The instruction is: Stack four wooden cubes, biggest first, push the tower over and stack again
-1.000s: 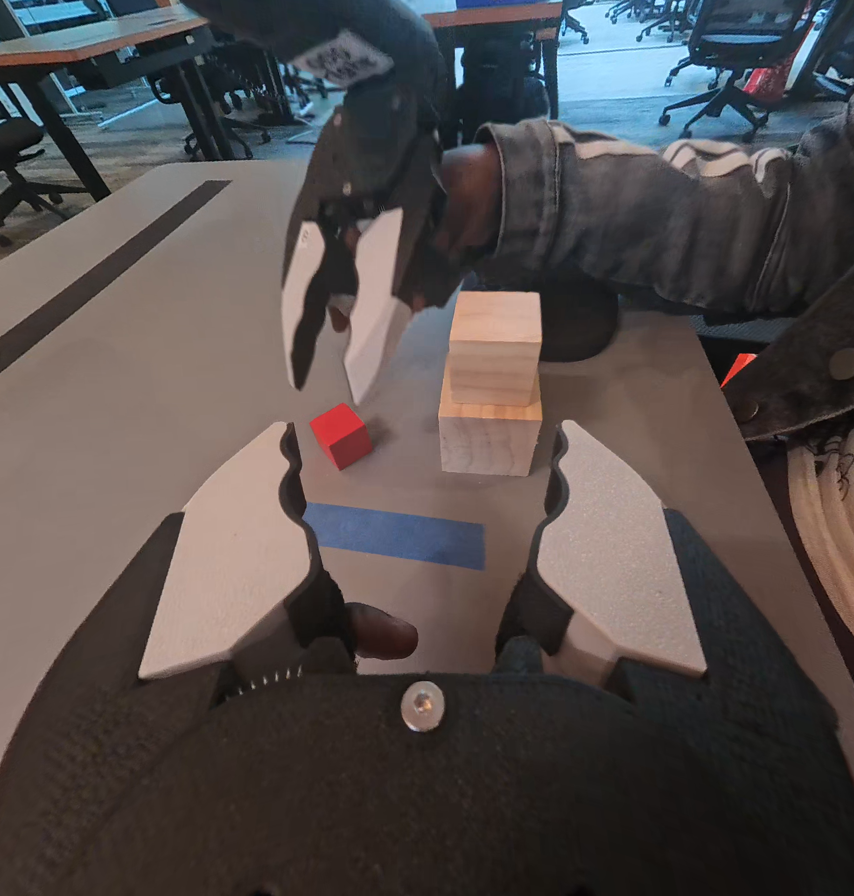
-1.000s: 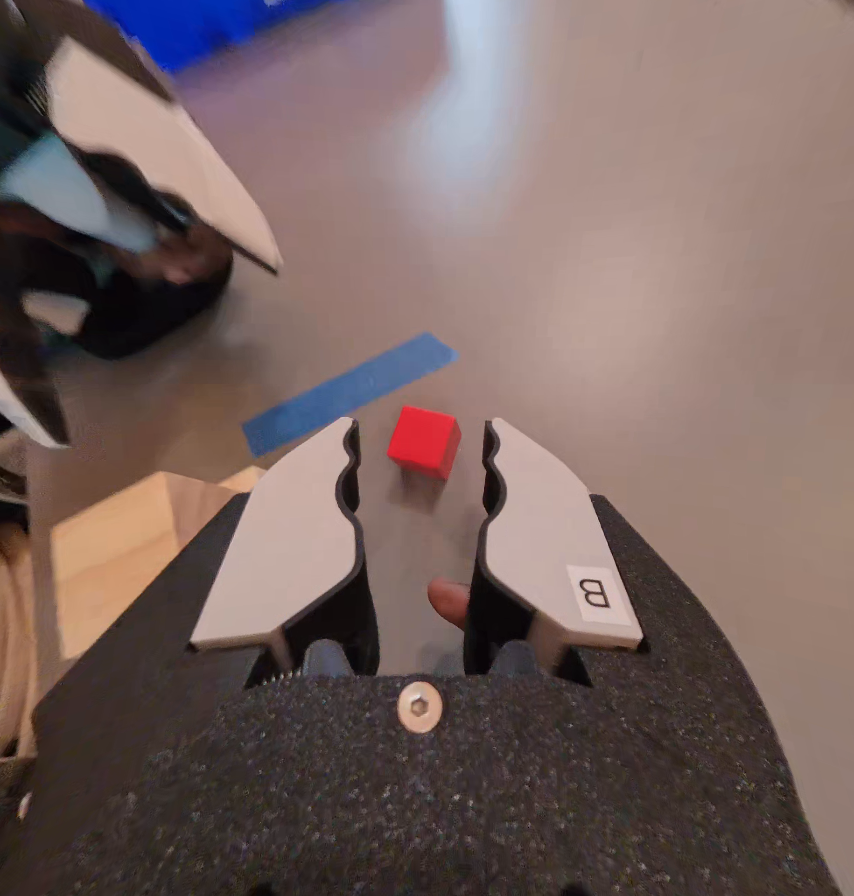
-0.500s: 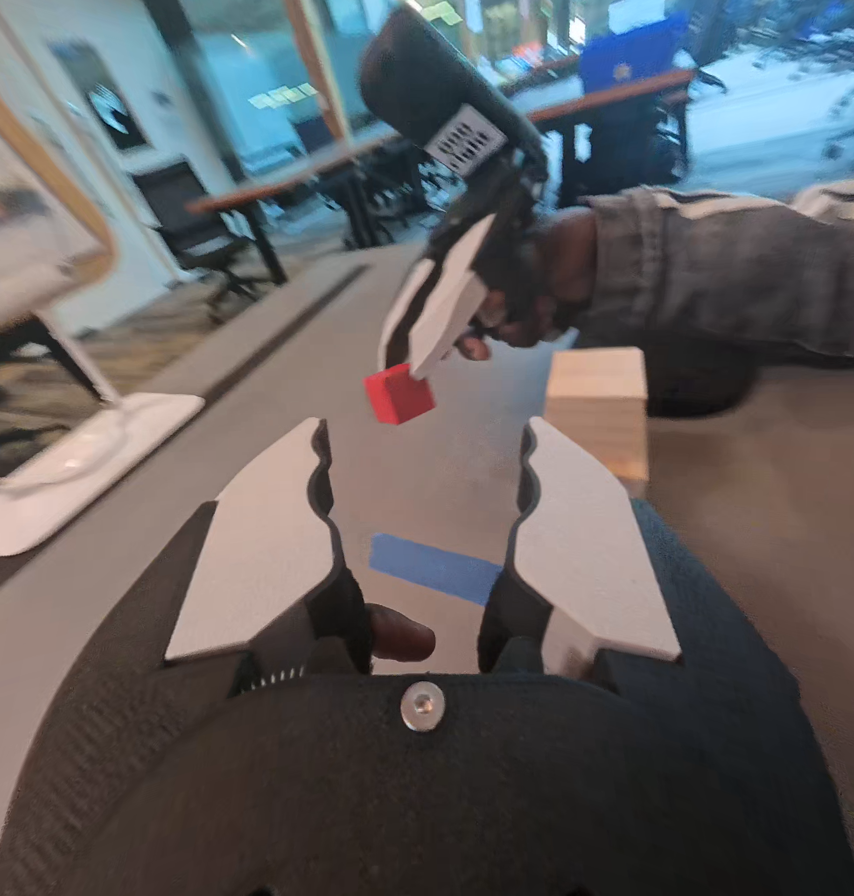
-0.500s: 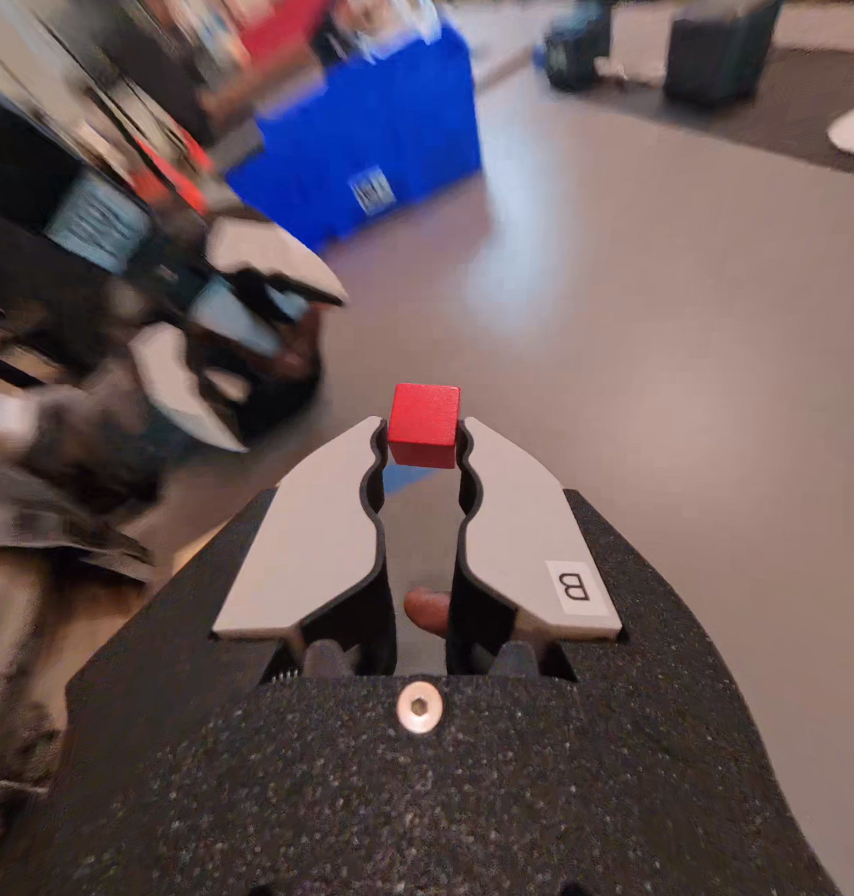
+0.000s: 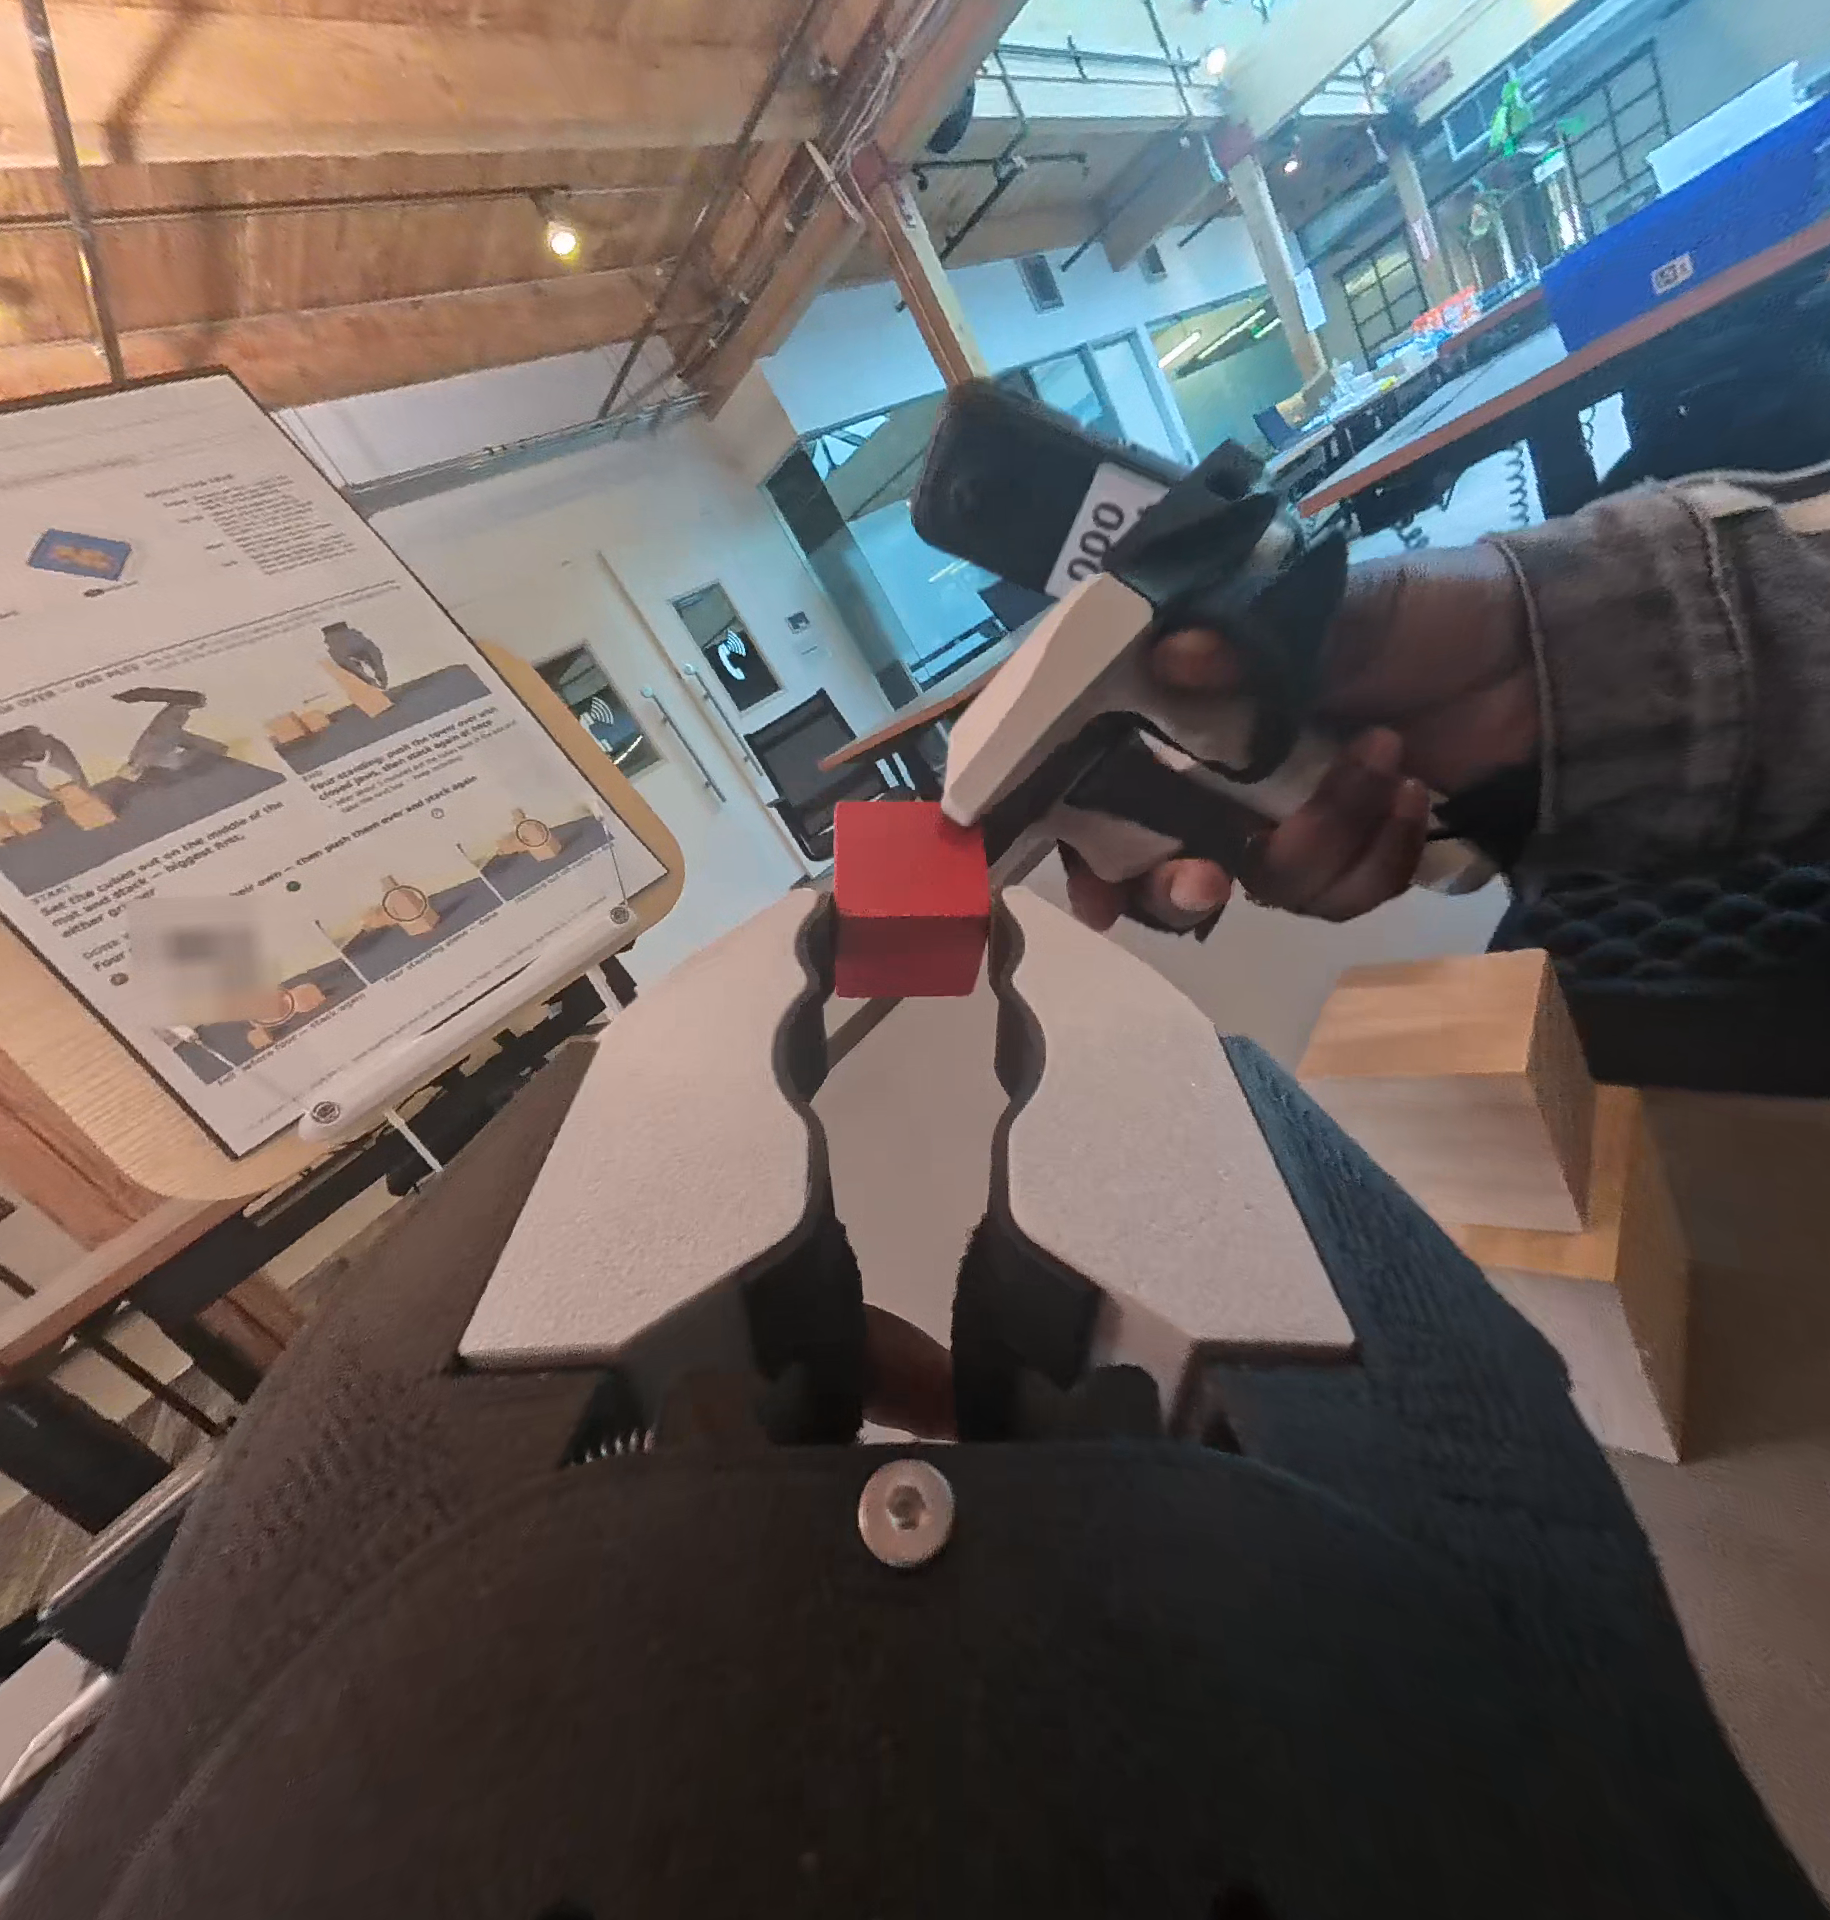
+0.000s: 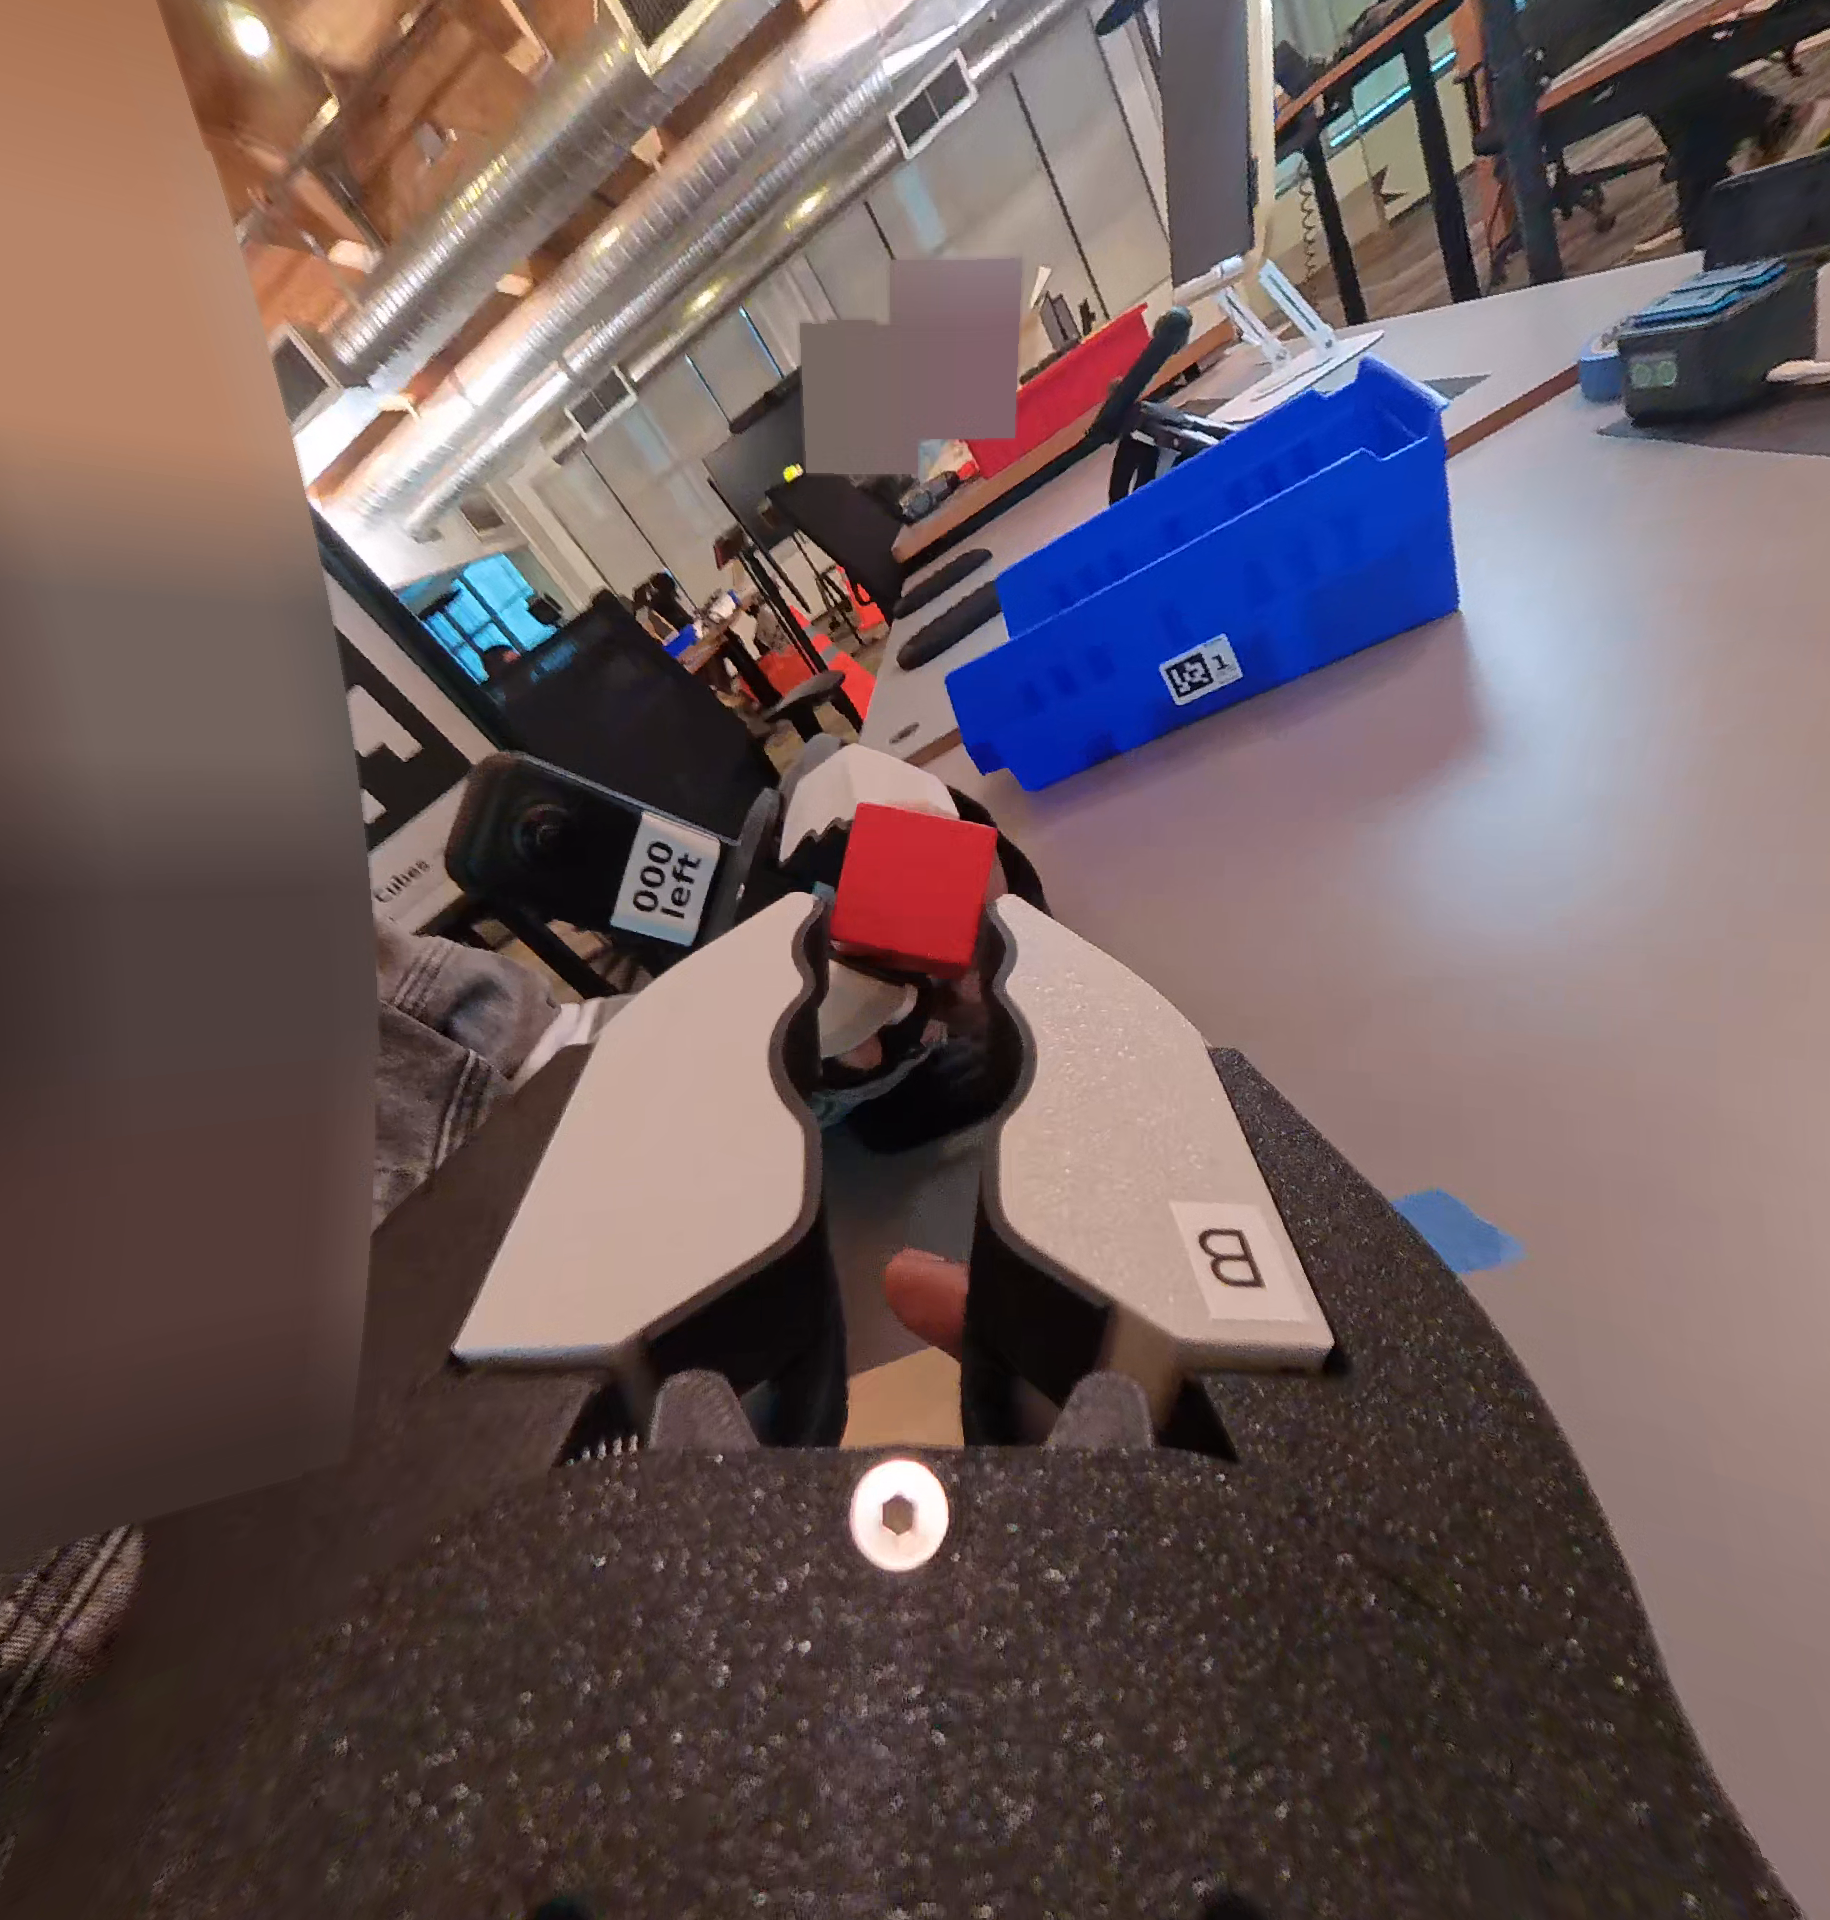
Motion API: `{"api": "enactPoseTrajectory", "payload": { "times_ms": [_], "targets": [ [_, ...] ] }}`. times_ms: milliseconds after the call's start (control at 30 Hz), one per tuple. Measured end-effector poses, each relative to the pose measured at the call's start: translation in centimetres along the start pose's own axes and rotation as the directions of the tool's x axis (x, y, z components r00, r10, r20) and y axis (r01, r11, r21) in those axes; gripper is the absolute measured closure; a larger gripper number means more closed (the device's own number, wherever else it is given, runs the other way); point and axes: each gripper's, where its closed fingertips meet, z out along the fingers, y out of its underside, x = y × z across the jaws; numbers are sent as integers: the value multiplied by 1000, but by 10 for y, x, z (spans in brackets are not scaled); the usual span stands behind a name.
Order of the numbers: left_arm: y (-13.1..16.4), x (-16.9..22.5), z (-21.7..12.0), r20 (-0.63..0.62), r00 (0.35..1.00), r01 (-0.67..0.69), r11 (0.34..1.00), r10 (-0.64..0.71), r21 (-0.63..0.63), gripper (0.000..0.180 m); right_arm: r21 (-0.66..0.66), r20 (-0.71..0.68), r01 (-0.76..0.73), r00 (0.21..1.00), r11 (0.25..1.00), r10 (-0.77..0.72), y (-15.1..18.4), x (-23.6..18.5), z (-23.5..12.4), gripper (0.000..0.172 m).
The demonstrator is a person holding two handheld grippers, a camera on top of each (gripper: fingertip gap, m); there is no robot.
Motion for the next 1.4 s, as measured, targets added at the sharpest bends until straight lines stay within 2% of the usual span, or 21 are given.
{"api": "enactPoseTrajectory", "payload": {
  "times_ms": [100,200,267,333,400,433,500,533,567,600,667,800,1167,1400],
  "targets": [
    [1,7,-1,-32,995,-95,996,95,0,152,-51,-20,46,999,998,-47,3,-4,-1,136],
    [-1,14,-1,-50,986,-161,987,162,19,152,-124,-53,54,997,991,-61,10,-2,-1,144],
    [0,17,0,-57,986,-156,988,157,22,152,-144,-66,75,994,987,-85,12,-2,-3,144],
    [-1,19,1,-92,993,-73,997,75,30,150,-167,-90,132,985,977,-148,10,-5,-7,144],
    [1,24,-2,-209,968,138,990,-136,-6,139,-227,-114,249,953,942,-279,7,-13,-16,144],
    [2,29,-6,-299,918,259,965,-260,-44,129,-278,-125,312,926,908,-356,7,-19,-22,144],
    [2,38,-18,-455,743,469,867,-490,-168,109,-439,-137,403,853,803,-503,14,-27,-34,144],
    [3,41,-23,-497,660,524,819,-564,-234,100,-533,-127,429,811,729,-571,21,-28,-40,144],
    [5,43,-27,-518,609,544,792,-601,-279,95,-621,-107,440,772,648,-627,29,-29,-45,144],
    [6,44,-30,-529,590,545,784,-610,-297,94,-694,-84,435,742,574,-665,37,-28,-50,144],
    [5,49,-32,-545,595,522,800,-591,-296,93,-776,-31,407,738,482,-674,52,-27,-53,144],
    [14,67,-34,-578,618,415,845,-534,-337,93,-833,0,347,779,430,-627,70,-18,-52,144],
    [15,64,-32,-560,647,405,855,-518,-323,93,-875,43,312,812,371,-582,79,-8,-52,144],
    [17,64,-31,-553,659,397,860,-509,-320,93,-871,73,341,801,353,-594,80,-8,-50,143]
  ]
}}
